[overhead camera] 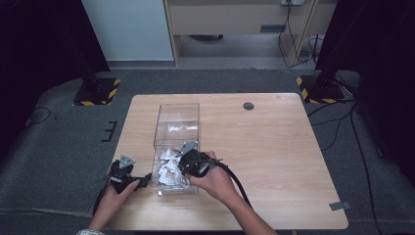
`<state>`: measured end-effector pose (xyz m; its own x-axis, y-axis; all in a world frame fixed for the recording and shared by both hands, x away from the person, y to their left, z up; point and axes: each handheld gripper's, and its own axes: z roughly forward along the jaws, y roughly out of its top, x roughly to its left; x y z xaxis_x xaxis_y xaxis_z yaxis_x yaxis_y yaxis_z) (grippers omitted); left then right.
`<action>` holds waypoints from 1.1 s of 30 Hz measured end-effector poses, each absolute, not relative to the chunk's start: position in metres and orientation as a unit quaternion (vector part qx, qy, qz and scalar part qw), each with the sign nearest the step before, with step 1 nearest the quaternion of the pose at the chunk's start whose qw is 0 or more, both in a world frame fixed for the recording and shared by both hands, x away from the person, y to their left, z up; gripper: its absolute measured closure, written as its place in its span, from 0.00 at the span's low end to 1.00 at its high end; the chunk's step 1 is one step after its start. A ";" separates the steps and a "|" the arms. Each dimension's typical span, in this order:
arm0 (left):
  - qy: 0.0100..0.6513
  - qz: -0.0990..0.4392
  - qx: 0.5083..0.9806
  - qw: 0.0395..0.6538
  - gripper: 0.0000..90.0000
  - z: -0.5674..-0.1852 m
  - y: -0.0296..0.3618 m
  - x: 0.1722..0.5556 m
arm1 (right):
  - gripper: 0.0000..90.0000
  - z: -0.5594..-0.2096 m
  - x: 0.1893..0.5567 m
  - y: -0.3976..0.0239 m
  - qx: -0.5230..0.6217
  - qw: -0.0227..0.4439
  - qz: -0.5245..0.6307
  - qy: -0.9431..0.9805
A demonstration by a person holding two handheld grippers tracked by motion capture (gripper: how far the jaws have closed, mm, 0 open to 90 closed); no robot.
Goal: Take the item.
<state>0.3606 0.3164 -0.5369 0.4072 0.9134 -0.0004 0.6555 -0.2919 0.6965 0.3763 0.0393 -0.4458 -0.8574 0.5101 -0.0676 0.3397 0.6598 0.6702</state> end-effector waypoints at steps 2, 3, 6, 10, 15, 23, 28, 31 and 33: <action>0.505 0.204 0.777 0.315 0.00 -0.537 0.316 0.361 | 0.78 -0.447 0.377 0.040 0.236 0.126 0.339 0.902; 0.505 0.204 0.777 0.315 0.00 -0.537 0.316 0.361 | 0.79 -0.447 0.377 0.040 0.236 0.125 0.337 0.903; 0.505 0.204 0.777 0.315 0.00 -0.537 0.316 0.361 | 0.81 -0.449 0.378 0.040 0.236 0.122 0.335 0.904; 0.505 0.204 0.777 0.315 0.00 -0.537 0.316 0.361 | 0.83 -0.452 0.379 0.041 0.237 0.119 0.331 0.906; 0.504 0.204 0.777 0.315 0.00 -0.537 0.316 0.361 | 0.86 -0.452 0.379 0.043 0.242 0.117 0.325 0.907; 0.503 0.204 0.778 0.316 0.00 -0.537 0.316 0.361 | 0.96 -0.452 0.379 0.044 0.239 0.113 0.323 0.909; 0.503 0.204 0.778 0.316 0.00 -0.537 0.316 0.361 | 0.98 -0.449 0.378 0.041 0.235 0.112 0.333 0.906; 0.503 0.204 0.778 0.316 0.00 -0.537 0.316 0.361 | 0.98 -0.446 0.376 0.040 0.233 0.111 0.340 0.904; 0.503 0.204 0.778 0.316 0.00 -0.537 0.316 0.361 | 0.98 -0.443 0.374 0.039 0.229 0.109 0.348 0.903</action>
<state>0.3605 0.3162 -0.5369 0.4102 0.9120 -0.0001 0.6544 -0.2943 0.6965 0.3741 0.0388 -0.4426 -0.8716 0.4887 -0.0380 0.3367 0.6534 0.6780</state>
